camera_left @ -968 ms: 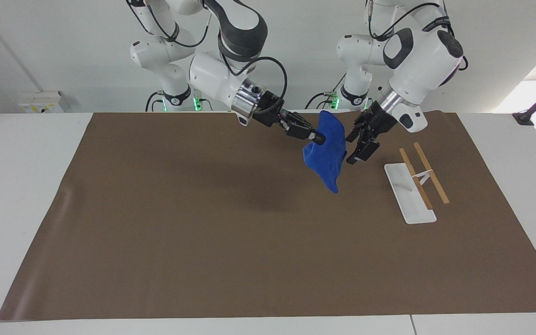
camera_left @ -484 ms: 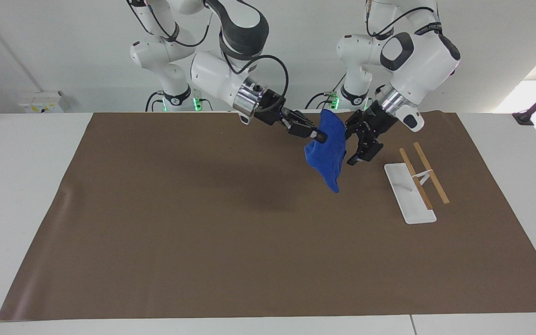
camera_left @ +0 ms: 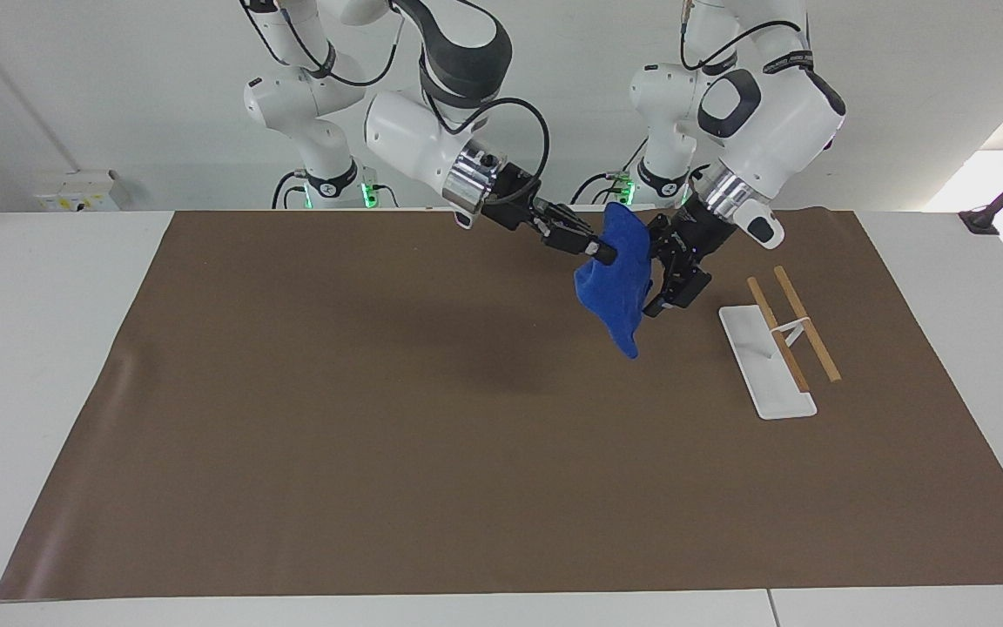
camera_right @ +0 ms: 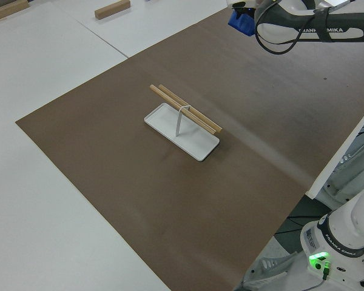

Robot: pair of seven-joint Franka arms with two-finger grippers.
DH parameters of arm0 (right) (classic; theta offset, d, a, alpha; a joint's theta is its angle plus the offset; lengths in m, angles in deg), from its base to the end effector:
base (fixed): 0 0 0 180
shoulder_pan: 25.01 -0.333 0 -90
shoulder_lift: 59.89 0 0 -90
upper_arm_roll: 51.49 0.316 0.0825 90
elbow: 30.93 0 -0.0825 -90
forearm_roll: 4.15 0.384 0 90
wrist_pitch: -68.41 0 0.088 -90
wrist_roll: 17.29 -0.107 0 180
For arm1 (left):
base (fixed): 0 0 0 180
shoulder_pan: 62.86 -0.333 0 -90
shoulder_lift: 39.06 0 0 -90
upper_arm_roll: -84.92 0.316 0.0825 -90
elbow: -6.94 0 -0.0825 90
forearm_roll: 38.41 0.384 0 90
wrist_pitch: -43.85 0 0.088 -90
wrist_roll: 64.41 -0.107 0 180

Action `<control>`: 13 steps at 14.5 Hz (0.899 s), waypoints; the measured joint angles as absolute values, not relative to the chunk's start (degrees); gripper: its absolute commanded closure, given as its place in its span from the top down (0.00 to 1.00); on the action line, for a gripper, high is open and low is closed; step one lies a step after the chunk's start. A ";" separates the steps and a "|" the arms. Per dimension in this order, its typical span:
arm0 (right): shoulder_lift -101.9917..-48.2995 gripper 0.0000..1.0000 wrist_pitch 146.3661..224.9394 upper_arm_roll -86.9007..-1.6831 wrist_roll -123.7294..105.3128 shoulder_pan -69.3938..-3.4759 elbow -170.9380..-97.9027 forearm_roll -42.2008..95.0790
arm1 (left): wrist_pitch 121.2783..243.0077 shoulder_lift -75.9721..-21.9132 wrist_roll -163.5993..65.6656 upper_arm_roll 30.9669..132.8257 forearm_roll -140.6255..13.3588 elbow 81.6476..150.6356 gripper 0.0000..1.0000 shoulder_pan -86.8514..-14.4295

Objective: Right arm passes towel to left arm to hang
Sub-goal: 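Grasp the towel with the left gripper beside the right gripper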

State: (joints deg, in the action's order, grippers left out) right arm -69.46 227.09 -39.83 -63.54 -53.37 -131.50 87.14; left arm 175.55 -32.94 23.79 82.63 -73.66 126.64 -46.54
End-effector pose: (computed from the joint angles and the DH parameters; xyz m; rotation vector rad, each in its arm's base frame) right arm 0.5273 0.3755 0.5305 -1.4045 1.2625 0.3563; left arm 0.5188 -0.1883 0.5072 1.8317 1.8077 -0.3054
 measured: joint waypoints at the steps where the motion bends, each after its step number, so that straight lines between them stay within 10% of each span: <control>1: -69.47 0.00 227.11 -39.85 -63.54 -53.31 -131.40 87.14 | 176.25 -33.41 23.79 82.63 -73.75 126.65 0.00 -46.54; 11: -69.57 0.00 227.19 -40.10 -63.54 -51.07 -130.78 87.14 | 177.84 -34.36 23.79 83.37 -74.94 124.56 0.00 -48.08; 12: -69.60 0.21 227.19 -40.05 -63.54 -51.10 -130.78 87.14 | 177.84 -34.36 23.79 83.40 -74.94 124.35 0.00 -48.30; 13: -69.63 0.99 227.19 -40.04 -63.54 -51.13 -130.78 87.14 | 177.84 -34.37 23.79 83.42 -74.94 124.20 0.00 -48.36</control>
